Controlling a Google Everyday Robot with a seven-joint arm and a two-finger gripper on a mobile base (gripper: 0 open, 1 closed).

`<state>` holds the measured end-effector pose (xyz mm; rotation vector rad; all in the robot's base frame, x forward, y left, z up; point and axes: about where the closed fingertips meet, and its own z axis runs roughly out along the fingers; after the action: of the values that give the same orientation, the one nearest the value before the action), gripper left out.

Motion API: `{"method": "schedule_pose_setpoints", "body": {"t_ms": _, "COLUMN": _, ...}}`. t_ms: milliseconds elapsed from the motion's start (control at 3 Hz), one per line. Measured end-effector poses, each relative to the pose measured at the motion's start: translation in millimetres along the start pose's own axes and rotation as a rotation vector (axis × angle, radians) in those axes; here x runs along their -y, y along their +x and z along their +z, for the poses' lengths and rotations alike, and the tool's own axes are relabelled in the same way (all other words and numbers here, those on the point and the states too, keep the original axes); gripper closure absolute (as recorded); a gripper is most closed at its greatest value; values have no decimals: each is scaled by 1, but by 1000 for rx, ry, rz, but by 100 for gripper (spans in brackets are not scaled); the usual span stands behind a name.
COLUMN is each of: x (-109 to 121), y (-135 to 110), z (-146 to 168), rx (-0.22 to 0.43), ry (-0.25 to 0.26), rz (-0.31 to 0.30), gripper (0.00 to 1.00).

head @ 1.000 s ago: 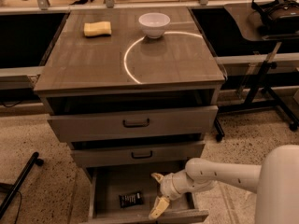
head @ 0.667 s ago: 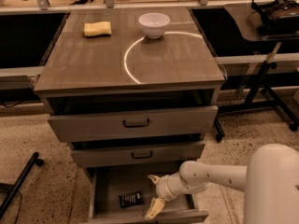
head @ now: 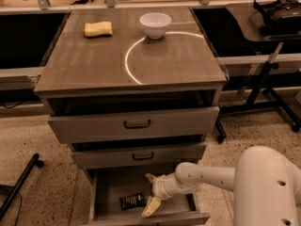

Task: Pick rxbar chocolate from bottom drawer and place on counter

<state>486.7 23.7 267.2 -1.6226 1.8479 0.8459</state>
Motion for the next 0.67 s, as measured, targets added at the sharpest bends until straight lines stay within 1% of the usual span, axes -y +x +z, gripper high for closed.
{"method": "schedule_pose_setpoints", "body": {"t_ms": 333, "x": 18, "y": 6, "z": 18, "rx": -3, "ry": 21, "rz": -18, "gripper": 0}}
{"method": "schedule_pose_setpoints", "body": {"t_ms": 667, "x": 34, "y": 16, "z": 36, "rx": 0, "ry": 32, "rz": -35, "gripper": 0}}
